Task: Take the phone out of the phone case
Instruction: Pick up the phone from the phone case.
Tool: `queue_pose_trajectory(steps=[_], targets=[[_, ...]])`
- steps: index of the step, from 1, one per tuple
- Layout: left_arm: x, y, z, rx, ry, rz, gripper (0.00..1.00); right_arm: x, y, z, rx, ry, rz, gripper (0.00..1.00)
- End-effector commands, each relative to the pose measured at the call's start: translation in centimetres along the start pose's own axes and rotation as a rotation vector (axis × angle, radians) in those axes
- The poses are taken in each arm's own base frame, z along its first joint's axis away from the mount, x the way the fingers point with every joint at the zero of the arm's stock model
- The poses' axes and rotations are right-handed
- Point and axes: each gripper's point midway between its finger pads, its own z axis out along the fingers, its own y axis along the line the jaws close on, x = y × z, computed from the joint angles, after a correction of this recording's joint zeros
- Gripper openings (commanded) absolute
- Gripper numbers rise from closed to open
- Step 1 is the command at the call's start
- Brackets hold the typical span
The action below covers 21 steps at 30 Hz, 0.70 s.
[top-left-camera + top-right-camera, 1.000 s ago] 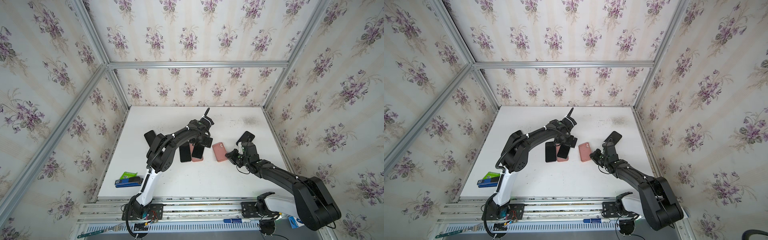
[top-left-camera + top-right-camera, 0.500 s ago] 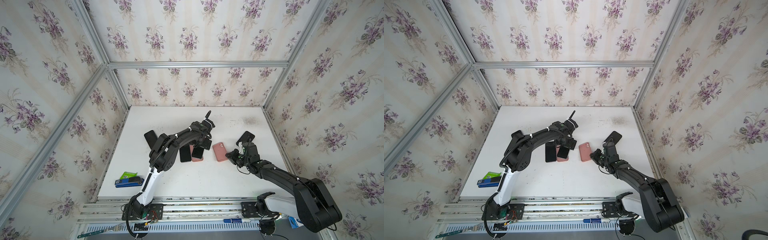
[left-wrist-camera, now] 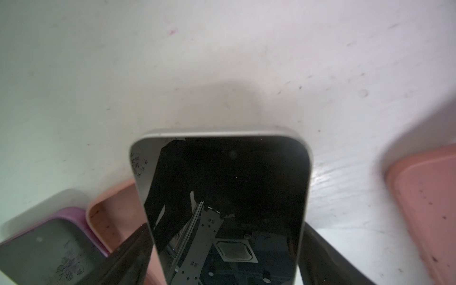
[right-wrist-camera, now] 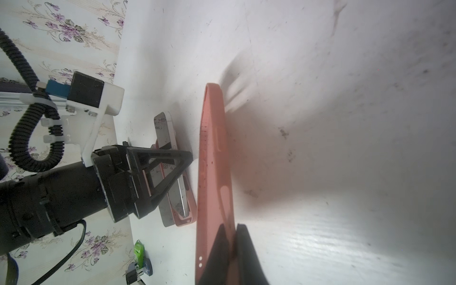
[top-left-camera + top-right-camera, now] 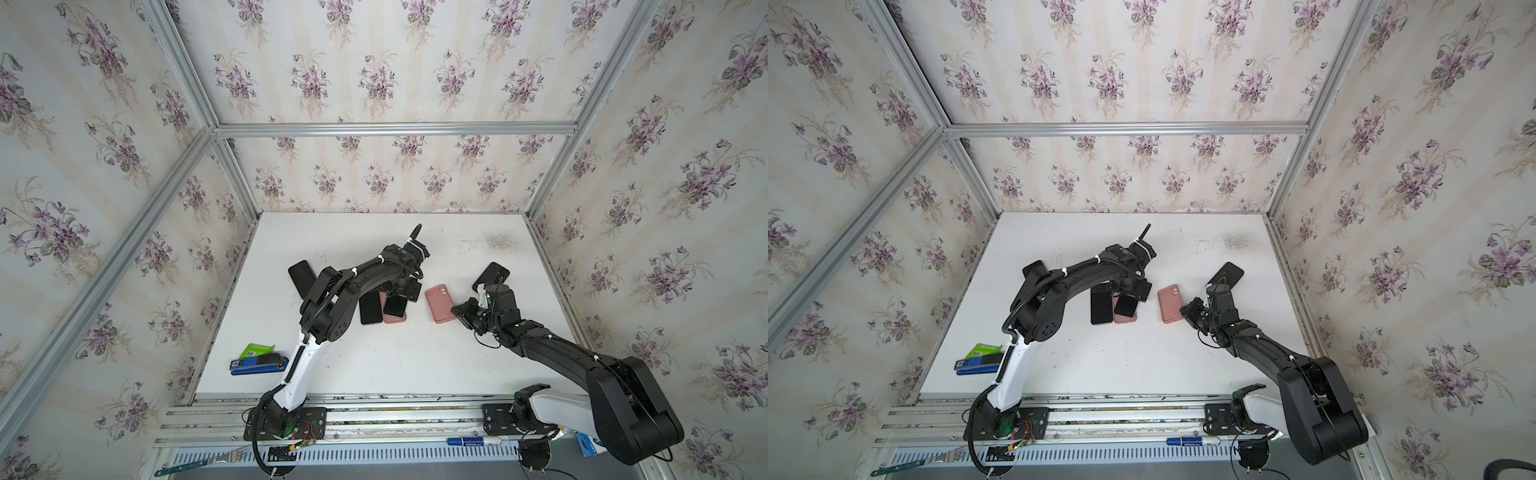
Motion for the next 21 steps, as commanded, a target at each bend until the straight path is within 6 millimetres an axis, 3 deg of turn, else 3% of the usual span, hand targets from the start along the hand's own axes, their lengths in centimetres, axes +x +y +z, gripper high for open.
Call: queue_pose_trajectory(steps=[1, 11, 21], targets=[[0.0, 0.1, -0.5, -0.002, -0.002, -0.005, 0.87, -0.3, 0.3, 0.0, -0.016, -0.010, -0.005, 0.00], [-0.5, 0.2, -1.9, 0.006, -0.033, -0.022, 0.68, -0.4, 0.1, 0.0, -0.017, -0.012, 0.002, 0.00], [-0.7, -0.2, -6.2, 0.080, -0.086, -0.080, 0.67, -0.5, -0.2, -0.3, -0.017, -0.014, 0.007, 0.00]])
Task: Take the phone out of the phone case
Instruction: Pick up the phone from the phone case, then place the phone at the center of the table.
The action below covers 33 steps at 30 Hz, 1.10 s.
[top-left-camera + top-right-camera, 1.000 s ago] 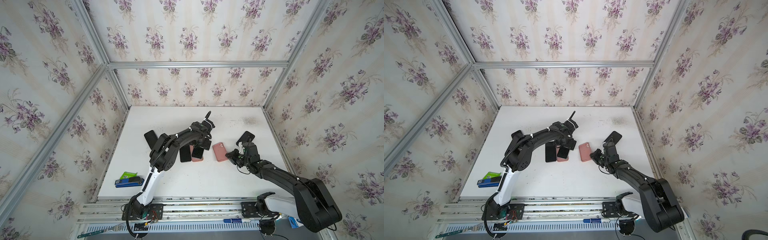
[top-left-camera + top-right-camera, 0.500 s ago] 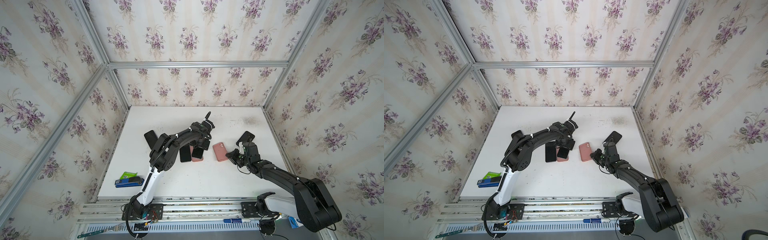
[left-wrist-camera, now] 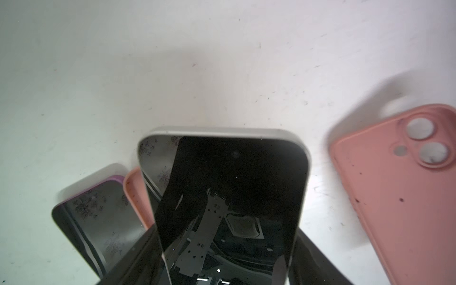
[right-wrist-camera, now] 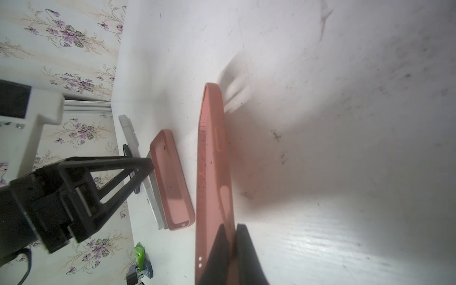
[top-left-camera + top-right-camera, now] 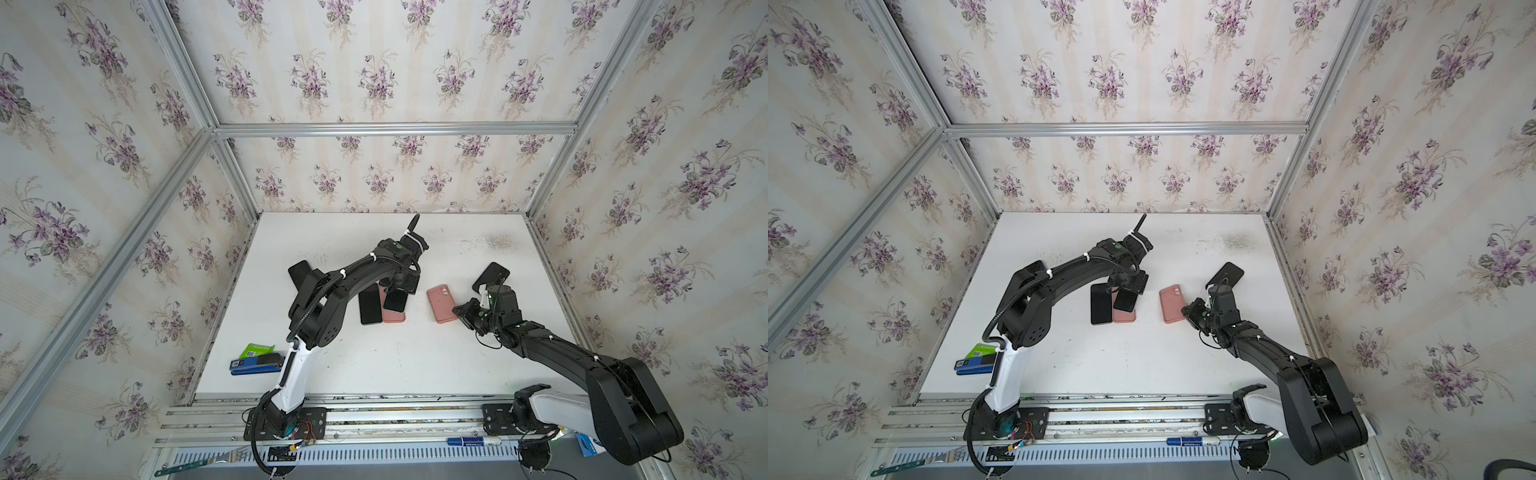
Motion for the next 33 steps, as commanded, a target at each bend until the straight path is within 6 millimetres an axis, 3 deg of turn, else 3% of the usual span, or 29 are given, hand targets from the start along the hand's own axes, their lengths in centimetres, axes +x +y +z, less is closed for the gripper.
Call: queue_pose_trajectory(steps=[1, 6, 13, 18, 25, 33], targets=[[0.3, -0.4, -1.2, 0.041, 0.004, -0.047, 0.67, -0.1, 0.3, -0.1, -0.015, -0.003, -0.006, 0.00], [0.4, -1.6, -1.7, 0.107, 0.022, -0.111, 0.67, -0.3, 0.2, -0.2, -0.007, -0.010, -0.005, 0.00], [-1.1, -4.6, -2.4, 0.236, 0.038, -0.211, 0.68, -1.2, -1.2, -1.3, 0.086, -0.059, -0.010, 0.00], [-1.0, -6.0, -1.4, 0.260, 0.069, -0.265, 0.69, -2.0, -1.7, -1.9, 0.112, -0.096, -0.019, 0.00], [0.3, -7.5, 1.4, 0.252, 0.133, -0.308, 0.73, -3.4, -0.5, -1.6, 0.078, -0.113, -0.036, 0.00], [1.1, -6.8, 3.0, 0.193, 0.146, -0.339, 0.80, -3.7, 0.0, -0.7, 0.039, -0.105, -0.017, 0.00]])
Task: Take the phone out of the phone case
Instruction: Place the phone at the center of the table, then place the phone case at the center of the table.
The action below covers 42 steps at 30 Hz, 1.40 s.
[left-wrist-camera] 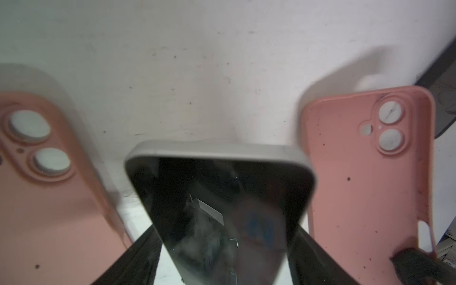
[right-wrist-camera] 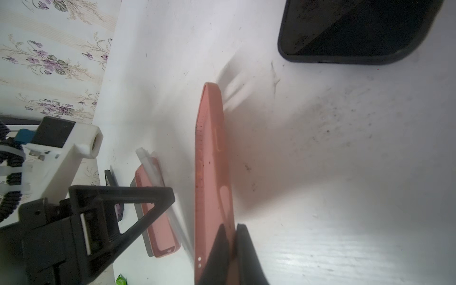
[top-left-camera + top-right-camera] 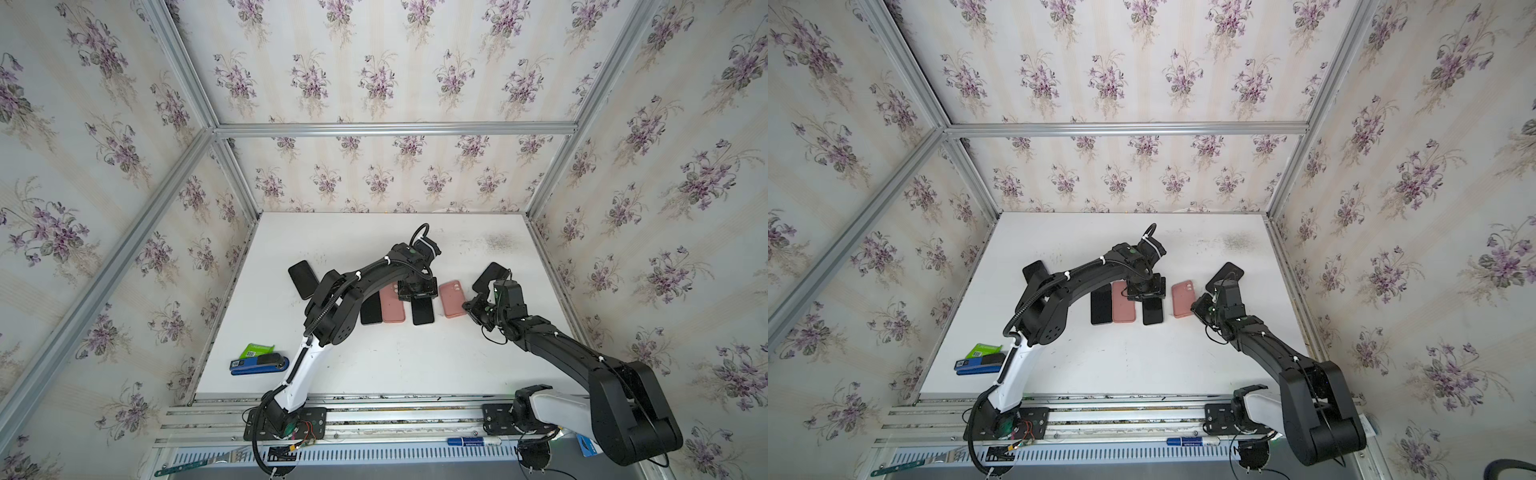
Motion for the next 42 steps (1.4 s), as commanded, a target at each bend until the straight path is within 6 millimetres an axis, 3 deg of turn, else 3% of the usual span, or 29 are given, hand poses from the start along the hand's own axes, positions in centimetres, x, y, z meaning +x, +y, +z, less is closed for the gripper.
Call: queue_pose_trajectory(steps=[1, 10, 16, 21, 26, 31, 35, 37, 42], targets=[[-0.2, 0.4, 0.2, -0.024, -0.015, -0.032, 0.83, -0.6, 1.2, 0.3, -0.057, -0.021, -0.001, 0.00], [-1.6, 0.6, -0.3, -0.026, -0.051, -0.046, 0.87, -0.3, 1.0, 1.6, -0.066, 0.012, 0.026, 0.00], [-2.5, 0.9, -4.9, -0.011, -0.136, -0.021, 0.95, 0.3, -0.2, 2.1, -0.054, 0.011, 0.051, 0.00], [-1.7, 5.4, -8.0, -0.080, -0.175, 0.007, 0.99, 0.4, -1.3, 3.0, -0.037, -0.008, 0.043, 0.00], [-0.7, 9.4, -8.8, -0.148, -0.170, 0.043, 0.99, 1.0, -1.8, 4.1, -0.030, 0.003, 0.035, 0.00], [1.0, 12.5, -8.0, -0.220, -0.136, 0.030, 0.88, 1.4, -2.2, 4.4, -0.018, 0.010, 0.036, 0.00], [2.4, 14.1, -6.7, -0.259, -0.089, 0.021, 0.57, 1.8, -2.5, 4.4, -0.011, 0.019, 0.037, 0.00], [3.0, 14.7, -6.1, -0.276, -0.074, 0.017, 0.48, 1.9, -2.6, 4.4, -0.007, 0.021, 0.038, 0.00], [3.3, 14.9, -5.1, -0.275, -0.056, 0.023, 0.44, 2.0, -2.4, 4.5, -0.010, 0.025, 0.037, 0.00]])
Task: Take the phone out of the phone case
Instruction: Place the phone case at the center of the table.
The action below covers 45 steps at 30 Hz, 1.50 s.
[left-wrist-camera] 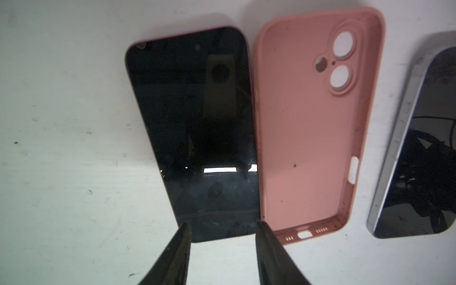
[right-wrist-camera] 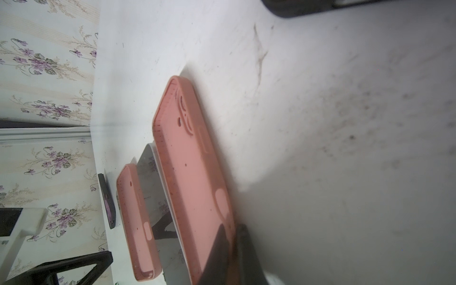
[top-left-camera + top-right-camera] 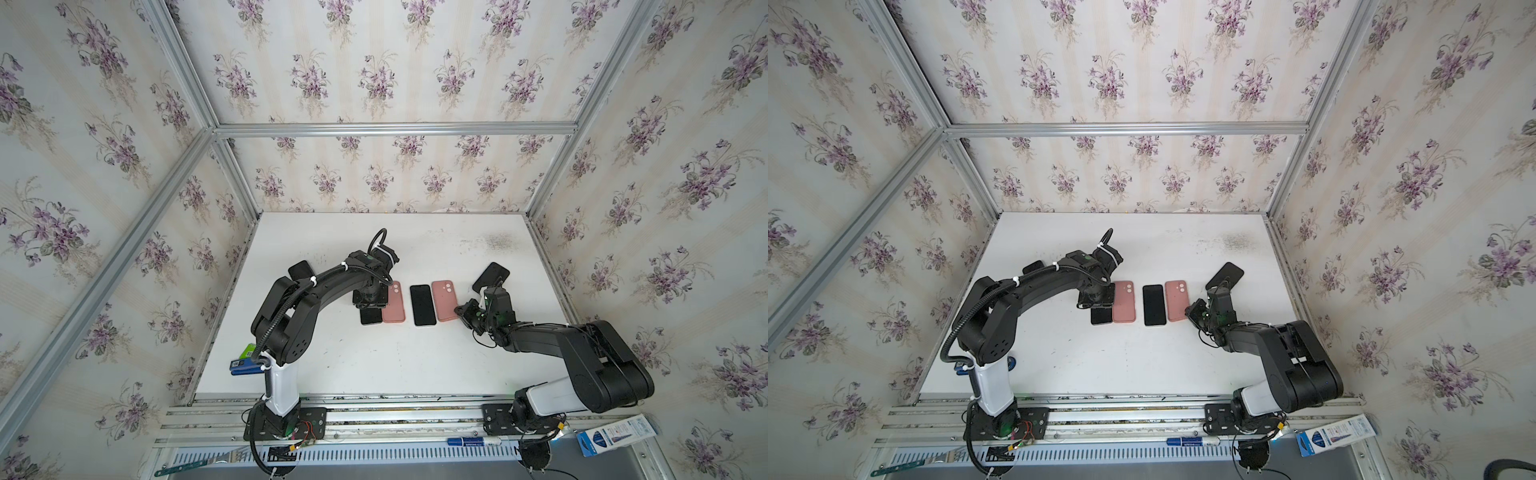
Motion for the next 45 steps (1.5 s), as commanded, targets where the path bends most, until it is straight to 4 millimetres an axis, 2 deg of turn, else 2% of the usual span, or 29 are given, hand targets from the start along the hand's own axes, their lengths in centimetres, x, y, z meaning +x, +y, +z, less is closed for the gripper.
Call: queue_pose_trajectory(steps=[1, 7, 12, 17, 21, 29, 38, 40, 43, 45], targets=[[-0.1, -0.1, 0.7, -0.005, -0.001, 0.008, 0.44, 0.1, -0.3, 0.2, 0.019, 0.002, 0.005, 0.00], [0.2, -0.5, 1.9, 0.005, 0.016, 0.012, 0.46, 0.3, 0.0, 0.6, 0.011, 0.009, 0.005, 0.00], [0.1, -1.5, 2.4, 0.018, 0.020, 0.024, 0.48, 0.2, 0.1, 0.7, 0.010, 0.007, 0.005, 0.00], [0.4, -1.3, 2.6, 0.011, 0.028, 0.020, 0.50, 0.3, 0.2, 0.7, 0.004, 0.009, 0.009, 0.00], [-0.5, -1.4, 0.8, 0.024, -0.024, 0.017, 0.54, 0.3, 0.6, 0.8, -0.010, 0.008, 0.006, 0.00], [-2.9, -2.5, -5.4, 0.120, -0.159, -0.002, 0.76, 1.4, 0.9, 1.6, -0.022, 0.037, 0.009, 0.00], [-4.3, -3.2, -8.9, 0.178, -0.237, 0.008, 0.89, 2.4, 0.5, 1.5, 0.003, 0.068, 0.001, 0.00], [-4.6, -3.3, -9.5, 0.189, -0.252, 0.011, 0.92, 2.5, 0.5, 1.3, 0.002, 0.069, -0.004, 0.07], [-5.0, -3.4, -10.8, 0.209, -0.276, 0.011, 0.96, 2.7, 0.6, 1.0, 0.012, 0.089, -0.020, 0.31], [-5.3, -3.4, -11.7, 0.218, -0.294, 0.012, 0.97, 3.0, 0.6, 0.7, 0.033, 0.113, -0.034, 0.41]])
